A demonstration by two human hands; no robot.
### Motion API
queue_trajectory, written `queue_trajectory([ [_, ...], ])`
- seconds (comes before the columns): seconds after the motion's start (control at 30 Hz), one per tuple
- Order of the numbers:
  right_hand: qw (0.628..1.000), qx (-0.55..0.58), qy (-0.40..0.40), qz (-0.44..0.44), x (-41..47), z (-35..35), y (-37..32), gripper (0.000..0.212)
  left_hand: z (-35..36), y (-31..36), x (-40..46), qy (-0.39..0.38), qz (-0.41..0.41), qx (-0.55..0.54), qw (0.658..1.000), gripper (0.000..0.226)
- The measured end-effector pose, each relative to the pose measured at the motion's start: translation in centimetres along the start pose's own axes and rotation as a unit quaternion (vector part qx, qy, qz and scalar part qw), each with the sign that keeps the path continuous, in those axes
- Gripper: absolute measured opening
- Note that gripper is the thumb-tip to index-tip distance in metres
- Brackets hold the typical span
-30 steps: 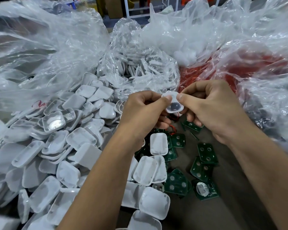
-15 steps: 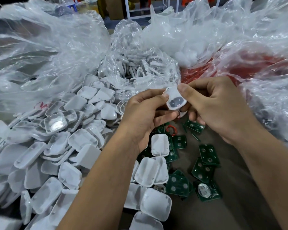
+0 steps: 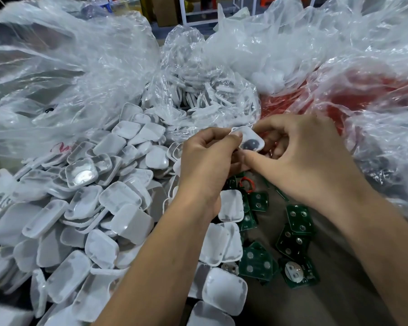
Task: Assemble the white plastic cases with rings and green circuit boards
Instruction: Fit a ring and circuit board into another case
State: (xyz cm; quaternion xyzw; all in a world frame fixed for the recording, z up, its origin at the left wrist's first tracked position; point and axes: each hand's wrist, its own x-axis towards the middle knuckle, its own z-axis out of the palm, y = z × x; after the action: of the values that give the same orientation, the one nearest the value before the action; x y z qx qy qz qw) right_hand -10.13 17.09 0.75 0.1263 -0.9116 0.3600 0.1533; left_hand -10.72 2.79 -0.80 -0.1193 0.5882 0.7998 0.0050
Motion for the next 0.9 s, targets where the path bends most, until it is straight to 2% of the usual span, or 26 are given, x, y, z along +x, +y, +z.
queue_trajectory([
  [0.33,0.999,-0.042,0.033,0.011,0.0,0.5,0.5,0.011,0.1,-0.7,0.0,-0.025,0.008,0.024,0.999,0.011],
  [0.5,0.999,-0.02,0.035,0.014,0.4,-0.4,0.7,0.008,-0.1,-0.3,0.1,-0.091,-0.022,-0.027,0.995,0.007],
  [0.63,0.999,0.003,0.052,-0.008,0.4,-1.5,0.4,0.007,-0.4,0.3,0.0,-0.167,-0.063,-0.144,0.973,0.028],
  [0.73,0.999,0.011,0.044,-0.024,0.3,-1.8,0.1,0.011,-0.5,0.5,0.1,-0.205,-0.089,-0.174,0.959,0.042],
  [0.9,0.999,0.012,0.024,-0.046,0.4,-1.9,0.2,0.019,-1.0,0.2,0.3,-0.246,-0.114,-0.205,0.94,0.032],
])
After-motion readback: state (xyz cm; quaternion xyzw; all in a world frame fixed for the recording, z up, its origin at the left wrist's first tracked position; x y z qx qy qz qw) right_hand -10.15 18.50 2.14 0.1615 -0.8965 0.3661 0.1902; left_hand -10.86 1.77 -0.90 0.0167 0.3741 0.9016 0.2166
